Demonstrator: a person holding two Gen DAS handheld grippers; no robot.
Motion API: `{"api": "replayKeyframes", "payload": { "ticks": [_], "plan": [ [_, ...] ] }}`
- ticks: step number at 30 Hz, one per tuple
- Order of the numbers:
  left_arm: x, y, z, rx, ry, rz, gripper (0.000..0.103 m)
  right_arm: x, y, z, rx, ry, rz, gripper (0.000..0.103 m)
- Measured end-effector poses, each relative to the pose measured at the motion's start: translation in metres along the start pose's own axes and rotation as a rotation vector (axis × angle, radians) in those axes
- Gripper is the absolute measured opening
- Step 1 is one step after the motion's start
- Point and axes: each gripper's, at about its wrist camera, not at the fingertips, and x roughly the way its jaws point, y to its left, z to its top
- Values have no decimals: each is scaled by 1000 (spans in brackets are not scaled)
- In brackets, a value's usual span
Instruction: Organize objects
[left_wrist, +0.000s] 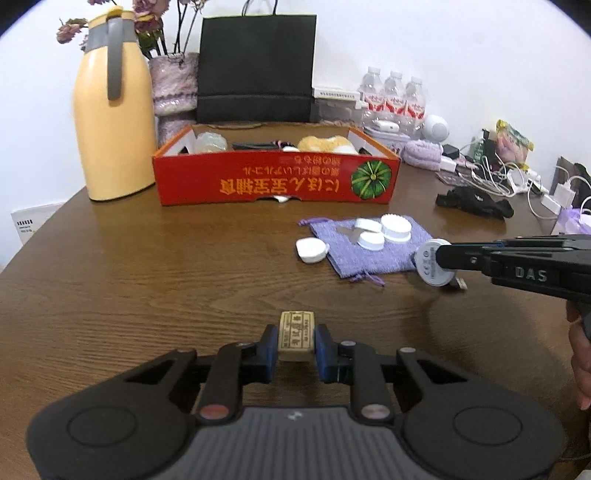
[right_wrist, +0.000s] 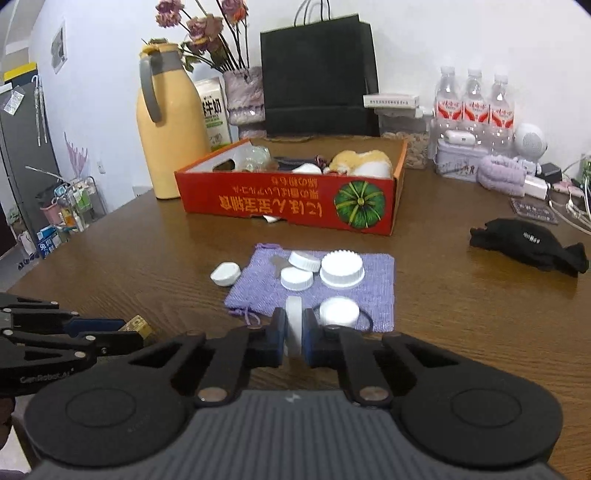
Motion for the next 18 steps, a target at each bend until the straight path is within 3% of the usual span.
{"api": "replayKeyframes", "payload": {
  "ticks": [6, 12, 18],
  "plan": [
    [-10, 2, 8, -1, -27, 12, 20, -21, 9, 7, -17, -47, 35, 10],
    [-32, 9, 27, 4, -114, -19, 20, -52, 9, 19, 8, -104, 132, 10],
    [-9, 11, 18, 24, -33, -56, 20, -43, 26, -1, -4, -12, 142, 10]
  ]
}}
